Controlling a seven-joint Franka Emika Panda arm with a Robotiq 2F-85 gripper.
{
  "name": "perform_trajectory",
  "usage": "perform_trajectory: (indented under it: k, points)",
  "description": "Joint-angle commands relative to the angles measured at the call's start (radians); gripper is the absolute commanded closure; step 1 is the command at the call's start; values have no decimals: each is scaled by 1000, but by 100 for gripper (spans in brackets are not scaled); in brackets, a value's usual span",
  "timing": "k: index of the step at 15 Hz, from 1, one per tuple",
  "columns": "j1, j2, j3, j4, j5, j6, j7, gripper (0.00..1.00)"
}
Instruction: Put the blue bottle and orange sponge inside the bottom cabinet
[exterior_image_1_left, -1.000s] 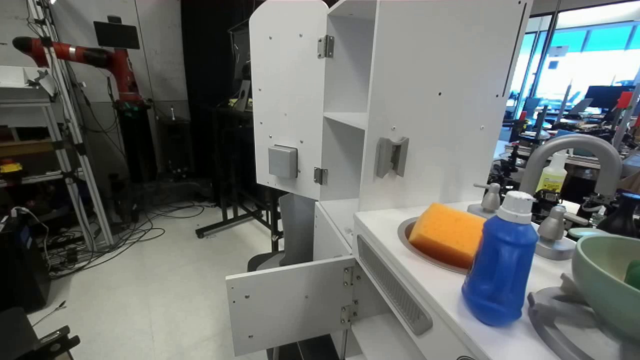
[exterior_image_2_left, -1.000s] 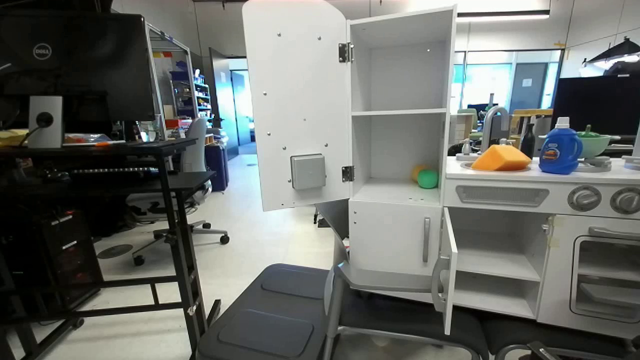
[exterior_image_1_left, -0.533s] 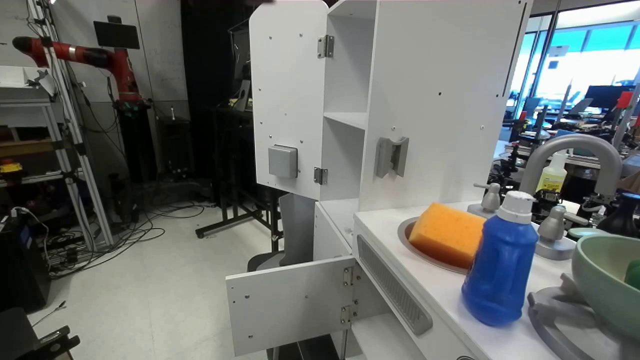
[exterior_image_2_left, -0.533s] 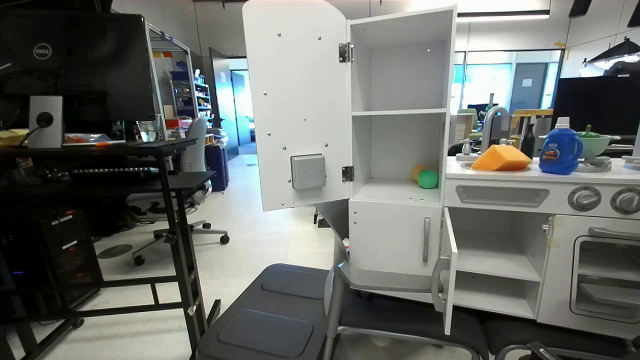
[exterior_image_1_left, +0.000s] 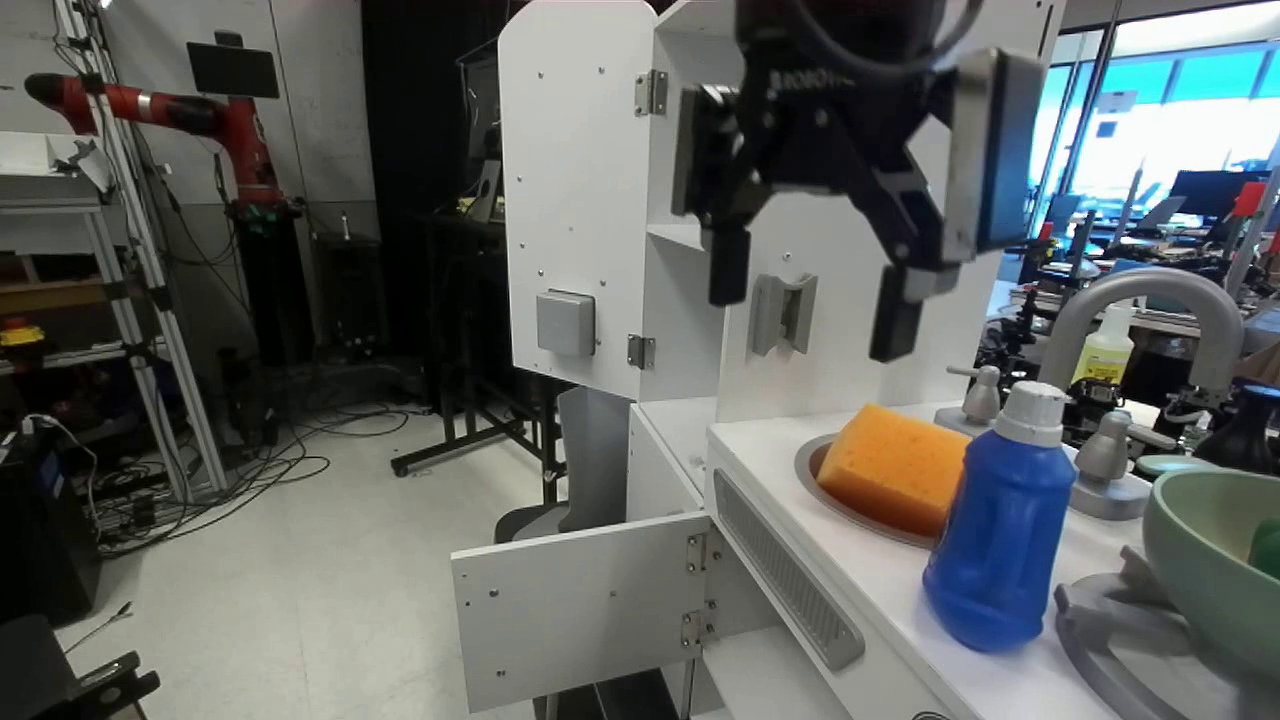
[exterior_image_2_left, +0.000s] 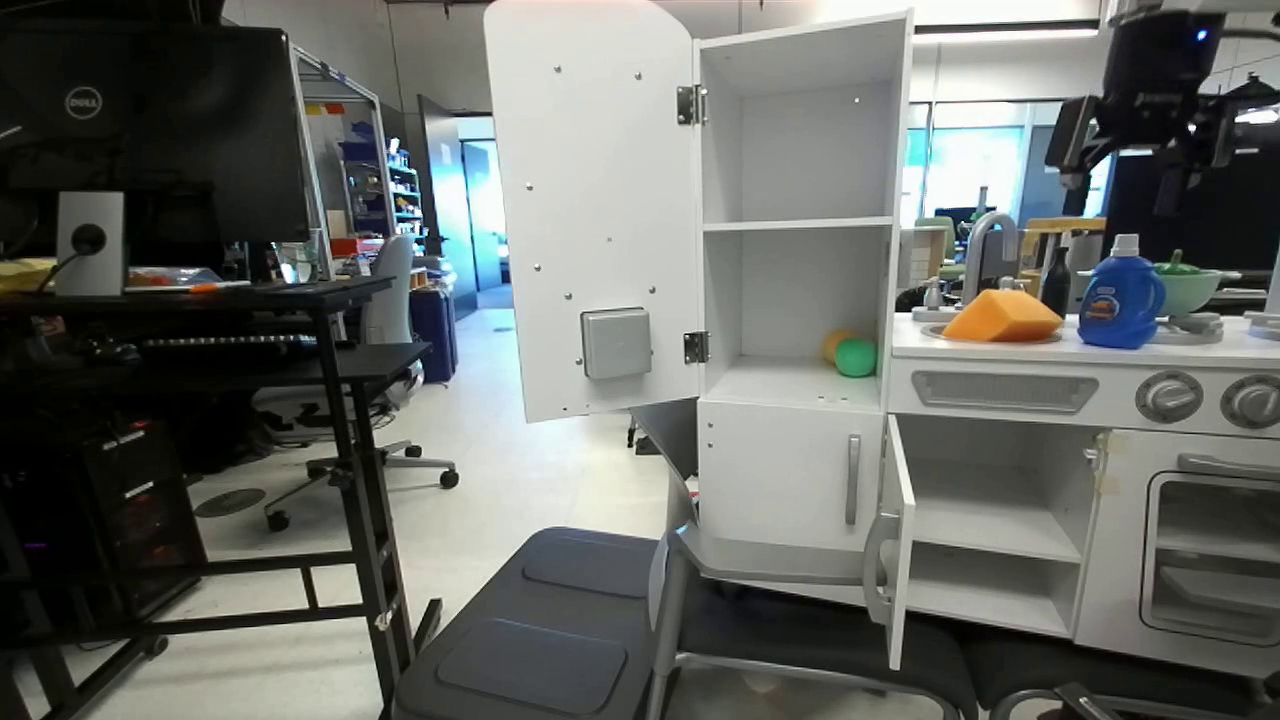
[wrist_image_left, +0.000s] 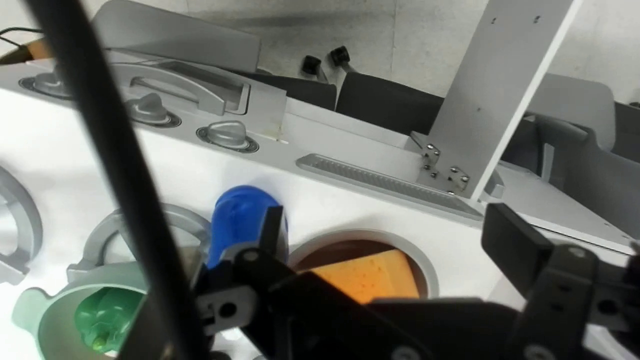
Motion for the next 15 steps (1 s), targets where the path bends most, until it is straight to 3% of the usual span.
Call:
perform_trajectory:
  k: [1,4,6,11,15]
  points:
    - [-33,191,17,252,-51,-162,-123,0]
    - [-36,249,14,345,-142,-268,-201,0]
    - [-28,225,17,332,-205,-319,-250,0]
    - [-5,94,53,154,-306,-359,-409,0]
    - [4,-48,63,-82,-353,-266,-355,0]
